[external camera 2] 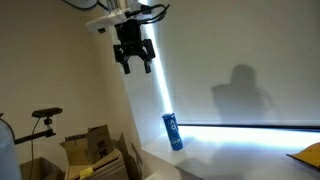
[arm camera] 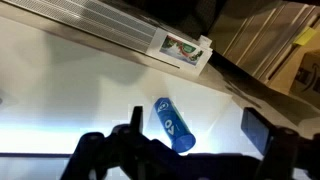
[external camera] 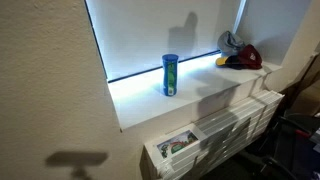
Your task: Get the maroon cap and put it on the blue canister
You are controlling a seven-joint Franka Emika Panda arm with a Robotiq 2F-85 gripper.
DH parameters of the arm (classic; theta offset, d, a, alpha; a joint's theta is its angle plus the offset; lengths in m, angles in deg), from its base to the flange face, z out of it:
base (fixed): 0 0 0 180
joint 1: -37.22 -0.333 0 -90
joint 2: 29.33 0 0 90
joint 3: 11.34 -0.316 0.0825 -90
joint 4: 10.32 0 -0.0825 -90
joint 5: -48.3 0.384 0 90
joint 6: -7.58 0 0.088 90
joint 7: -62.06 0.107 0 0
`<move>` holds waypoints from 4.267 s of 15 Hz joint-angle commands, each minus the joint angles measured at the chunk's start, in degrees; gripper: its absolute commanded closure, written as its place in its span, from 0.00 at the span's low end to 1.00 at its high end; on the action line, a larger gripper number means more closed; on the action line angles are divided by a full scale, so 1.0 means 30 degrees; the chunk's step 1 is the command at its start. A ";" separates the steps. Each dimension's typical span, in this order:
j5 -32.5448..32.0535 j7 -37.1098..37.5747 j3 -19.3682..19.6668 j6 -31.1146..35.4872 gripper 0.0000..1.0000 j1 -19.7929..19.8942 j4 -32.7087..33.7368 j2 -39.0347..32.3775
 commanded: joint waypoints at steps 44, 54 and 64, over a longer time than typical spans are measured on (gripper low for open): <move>0.0429 0.9379 0.2101 0.6880 0.00 1.0511 1.3312 -2.2920; 0.5388 1.2260 -0.0745 1.3595 0.00 1.3534 1.4528 -2.5290; 0.5466 1.5799 -0.1601 1.5205 0.00 1.3692 1.6467 -2.6681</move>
